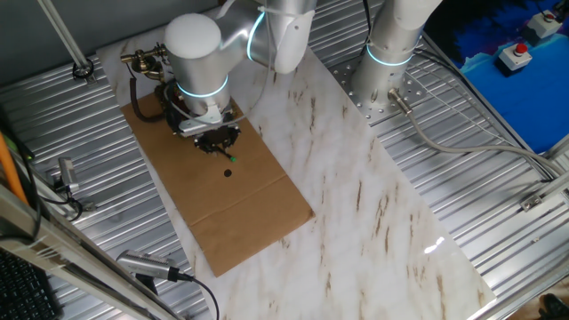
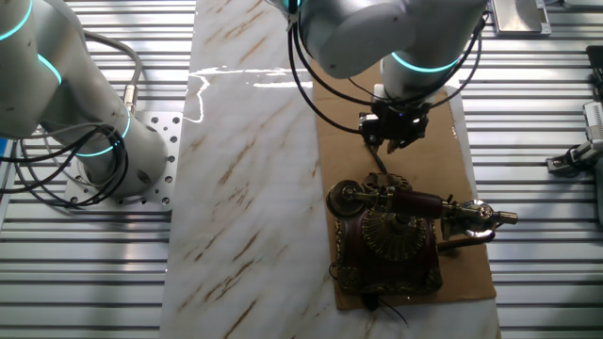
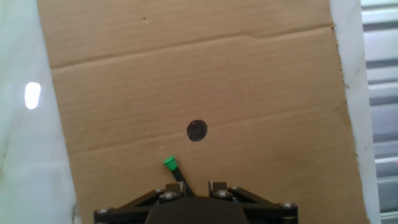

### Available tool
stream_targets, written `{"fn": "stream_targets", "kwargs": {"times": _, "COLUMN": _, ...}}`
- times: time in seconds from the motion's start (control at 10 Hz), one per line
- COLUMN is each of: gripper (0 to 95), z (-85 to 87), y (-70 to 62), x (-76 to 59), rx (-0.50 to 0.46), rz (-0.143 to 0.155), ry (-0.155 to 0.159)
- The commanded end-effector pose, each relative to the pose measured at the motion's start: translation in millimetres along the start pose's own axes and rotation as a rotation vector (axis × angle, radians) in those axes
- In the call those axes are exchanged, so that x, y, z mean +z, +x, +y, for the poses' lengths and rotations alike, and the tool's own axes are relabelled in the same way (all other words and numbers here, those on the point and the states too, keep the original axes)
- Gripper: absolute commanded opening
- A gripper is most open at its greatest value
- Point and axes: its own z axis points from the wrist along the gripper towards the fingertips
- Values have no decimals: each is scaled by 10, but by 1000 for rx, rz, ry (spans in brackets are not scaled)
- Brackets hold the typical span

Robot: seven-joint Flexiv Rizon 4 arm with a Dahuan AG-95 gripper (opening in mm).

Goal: Dial a number on an old rotary phone

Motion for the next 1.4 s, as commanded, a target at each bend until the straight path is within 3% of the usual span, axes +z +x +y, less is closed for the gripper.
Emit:
{"fn": "stream_targets", "kwargs": {"times": 0.1, "gripper": 190, "z": -2, "y": -5, "x": -1, "rx": -22, "rz": 1, "ry": -1}}
{"fn": "stream_targets", "kwargs": {"times": 0.2, "gripper": 190, "z": 5, "y": -2, "x": 5, "rx": -65, "rz": 6, "ry": 21}}
{"fn": "stream_targets", "kwargs": {"times": 0.5, "gripper": 190, "z": -25, "y": -21, "x": 40, "rx": -77, "rz": 5, "ry": 23}}
{"fn": "stream_targets", "kwargs": {"times": 1.4, "gripper": 190, "z": 21, "y": -5, "x": 118, "rx": -121, "rz": 11, "ry": 1}}
